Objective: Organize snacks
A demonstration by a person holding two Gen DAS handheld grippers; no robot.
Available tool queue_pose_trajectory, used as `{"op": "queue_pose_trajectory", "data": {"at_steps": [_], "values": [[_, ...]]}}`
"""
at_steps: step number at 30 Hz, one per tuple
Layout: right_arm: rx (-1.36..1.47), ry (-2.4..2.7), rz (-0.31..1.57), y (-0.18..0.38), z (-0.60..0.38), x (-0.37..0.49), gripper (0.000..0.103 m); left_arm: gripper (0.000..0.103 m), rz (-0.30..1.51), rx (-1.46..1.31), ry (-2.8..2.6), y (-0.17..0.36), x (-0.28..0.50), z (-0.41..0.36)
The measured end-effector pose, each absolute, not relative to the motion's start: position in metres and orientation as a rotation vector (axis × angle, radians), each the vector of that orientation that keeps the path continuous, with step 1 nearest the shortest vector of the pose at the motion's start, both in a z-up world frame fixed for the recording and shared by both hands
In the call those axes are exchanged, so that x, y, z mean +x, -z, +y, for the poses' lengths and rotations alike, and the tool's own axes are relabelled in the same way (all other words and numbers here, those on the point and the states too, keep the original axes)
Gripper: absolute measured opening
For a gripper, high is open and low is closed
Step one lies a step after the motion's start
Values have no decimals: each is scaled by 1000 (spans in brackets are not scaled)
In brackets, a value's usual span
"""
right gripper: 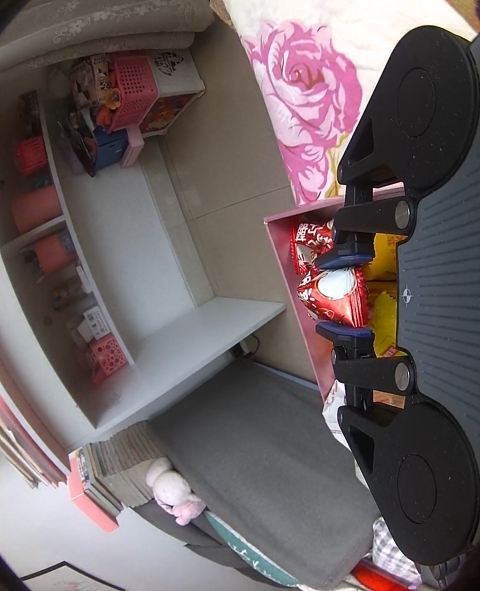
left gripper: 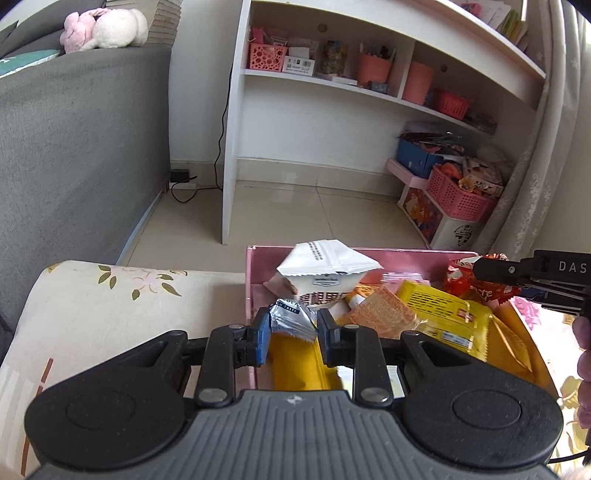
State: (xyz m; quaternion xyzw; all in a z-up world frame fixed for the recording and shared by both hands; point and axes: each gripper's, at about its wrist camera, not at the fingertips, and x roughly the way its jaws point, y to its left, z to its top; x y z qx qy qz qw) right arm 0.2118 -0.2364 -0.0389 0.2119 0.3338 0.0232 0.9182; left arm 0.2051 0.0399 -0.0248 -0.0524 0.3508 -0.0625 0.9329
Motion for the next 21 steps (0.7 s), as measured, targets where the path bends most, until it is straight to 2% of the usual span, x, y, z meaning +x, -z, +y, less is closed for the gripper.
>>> {"op": "queue_pose_trajectory", "data": {"at_steps": [10, 11, 12, 14, 17, 21], "values": [[388, -41, 691, 37, -223, 232, 34, 28, 691, -120, 148, 31, 207, 42], [388, -40, 694, 37, -223, 233, 37, 29, 683, -122, 153, 31, 206, 43], [385, -40, 694, 36, -223, 232, 41, 33, 677, -126, 163, 31, 205, 44], [375, -36, 686, 34, -223, 230, 56, 38, 667, -122, 180, 30, 202, 43], [355, -21, 682, 29, -225, 225, 62, 49, 649, -101, 198, 26, 196, 40], [358, 8, 677, 20, -232, 209, 71, 74, 629, -93, 203, 20, 186, 36]]}}
